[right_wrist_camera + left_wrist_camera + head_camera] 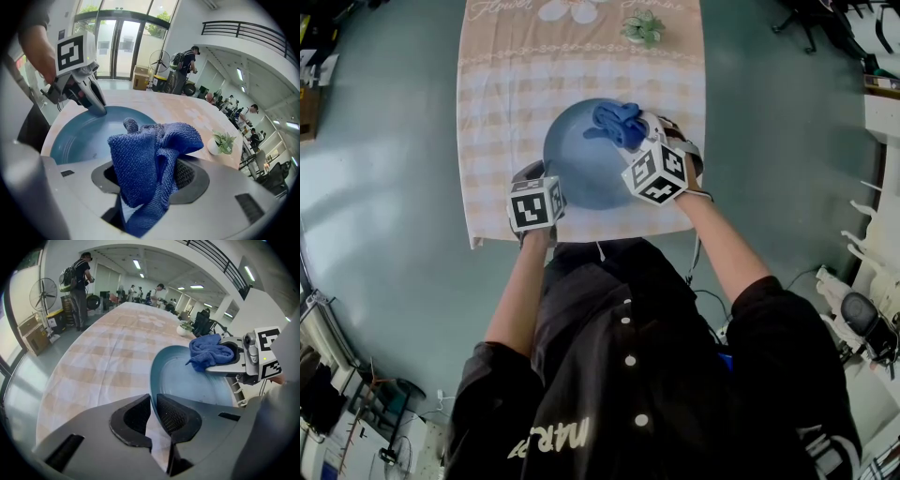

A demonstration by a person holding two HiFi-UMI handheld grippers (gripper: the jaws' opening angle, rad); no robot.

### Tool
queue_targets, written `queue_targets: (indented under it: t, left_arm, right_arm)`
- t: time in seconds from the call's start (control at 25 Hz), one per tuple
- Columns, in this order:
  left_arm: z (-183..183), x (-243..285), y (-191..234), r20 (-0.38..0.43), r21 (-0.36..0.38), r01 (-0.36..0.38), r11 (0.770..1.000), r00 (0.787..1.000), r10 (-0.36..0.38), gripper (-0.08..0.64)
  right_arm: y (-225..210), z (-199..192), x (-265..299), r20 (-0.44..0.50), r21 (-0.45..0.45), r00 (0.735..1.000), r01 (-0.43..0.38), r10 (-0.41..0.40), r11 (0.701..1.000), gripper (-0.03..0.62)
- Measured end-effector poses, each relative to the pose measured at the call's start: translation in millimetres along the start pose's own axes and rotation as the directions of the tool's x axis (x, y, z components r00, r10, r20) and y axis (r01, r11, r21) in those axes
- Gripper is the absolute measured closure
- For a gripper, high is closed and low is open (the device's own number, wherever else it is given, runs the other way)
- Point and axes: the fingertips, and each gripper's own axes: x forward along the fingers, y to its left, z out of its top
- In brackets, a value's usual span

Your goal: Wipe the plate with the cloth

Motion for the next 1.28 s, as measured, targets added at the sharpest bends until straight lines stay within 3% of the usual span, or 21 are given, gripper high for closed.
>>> queue_targets:
  t: [0.32,0.56,0.96,1.28]
  left_arm:
    - [1,1,0,0.015,-0.002,0.011,1.0,1.0,-0.011,0.503]
    - [2,1,0,0.016,-0.001,0.009,1.0,1.0,-0.009,0.506]
    - [2,1,0,0.018,-0.006,0.011,1.0,1.0,-0.011,0.506]
    - [2,2,0,0.014,0.015,0.001,1.0,1.0,-0.001,0.506]
  right_arm:
    - [35,50,4,0.124,0.034,0.989,-0.083,0.078,0.996,0.36]
    - [53,79,16,0.166,0.066,0.979,-0.13,0.117,0.989,0.36]
    - [73,92,35,0.171,0.08,0.969,-0.195,0.179,0.978,0.36]
    - [73,86,39,0.143,0.07,0.973,-0.195,0.184,0.978,0.36]
